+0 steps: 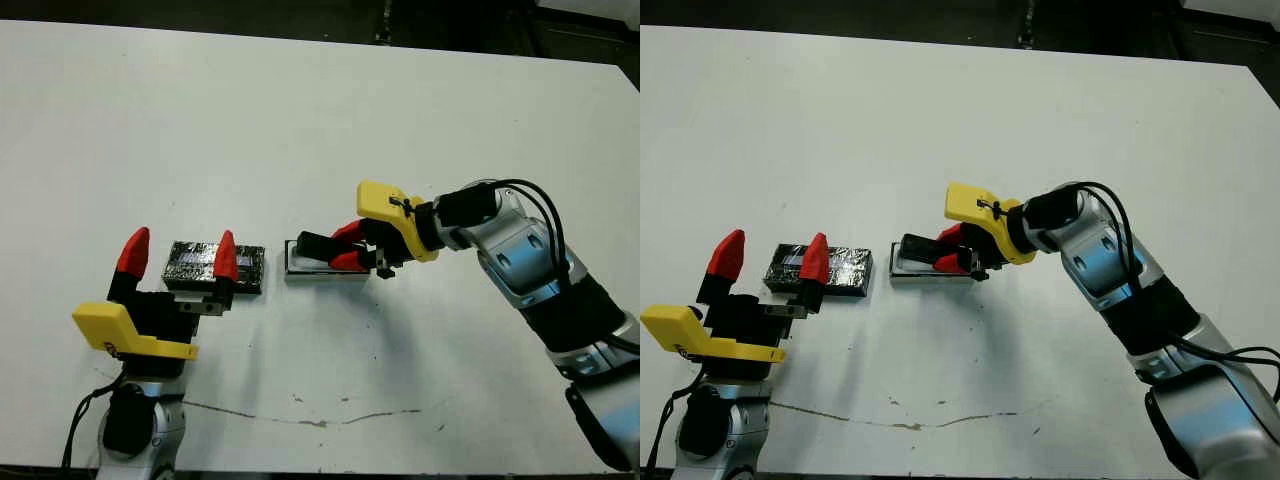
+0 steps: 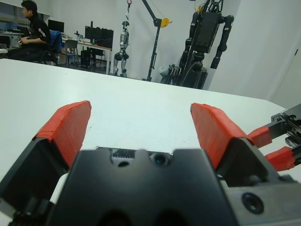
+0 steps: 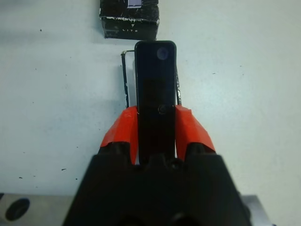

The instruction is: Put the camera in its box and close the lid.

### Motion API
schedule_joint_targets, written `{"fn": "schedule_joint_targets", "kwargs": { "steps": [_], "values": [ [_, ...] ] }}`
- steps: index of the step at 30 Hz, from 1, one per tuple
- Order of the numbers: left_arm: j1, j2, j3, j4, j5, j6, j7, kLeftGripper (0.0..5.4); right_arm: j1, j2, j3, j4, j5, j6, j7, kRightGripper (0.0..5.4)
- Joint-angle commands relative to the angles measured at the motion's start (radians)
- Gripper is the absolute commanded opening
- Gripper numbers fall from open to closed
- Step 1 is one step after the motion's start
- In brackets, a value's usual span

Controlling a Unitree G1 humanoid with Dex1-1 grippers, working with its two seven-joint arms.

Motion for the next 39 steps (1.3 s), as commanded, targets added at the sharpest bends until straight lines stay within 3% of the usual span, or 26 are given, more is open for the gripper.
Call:
{"fn": "schedule_joint_targets", "kwargs": {
  "steps": [1,8,15,21,31,34,39],
  "values": [
    [0.009,0.005,0.001,0.007,0.007,-0.003,-0.002,5.40,0.021,-0.052,0.020,0.020,-0.044,0.011,0.015,1.67],
    [0.009,0.005,0.002,0.004,0.008,0.004,-0.001,5.40,0.012,-0.051,0.020,0.046,-0.048,-0.015,0.037,1.67],
    [0.002,0.005,0.002,0.013,0.004,-0.004,-0.007,5.40,-0.013,-0.060,0.034,0.114,-0.068,-0.217,0.121,2.71],
    [0.004,0.000,0.001,0.006,0.003,0.008,0.001,5.40,-0.032,-0.060,0.031,0.149,-0.082,-0.293,0.170,3.52],
    [-0.001,-0.001,0.002,0.012,0.005,0.006,0.002,5.40,-0.064,-0.057,-0.008,0.143,-0.063,-0.248,0.241,4.99],
    [-0.001,0.002,0.004,0.015,-0.004,0.005,-0.006,5.40,-0.065,-0.063,-0.060,0.140,-0.027,-0.248,0.251,5.38],
    [0.001,-0.002,0.005,0.018,-0.006,0.000,-0.003,5.40,0.000,-0.109,-0.227,0.053,0.088,-0.138,0.202,5.38]
  ]
}}
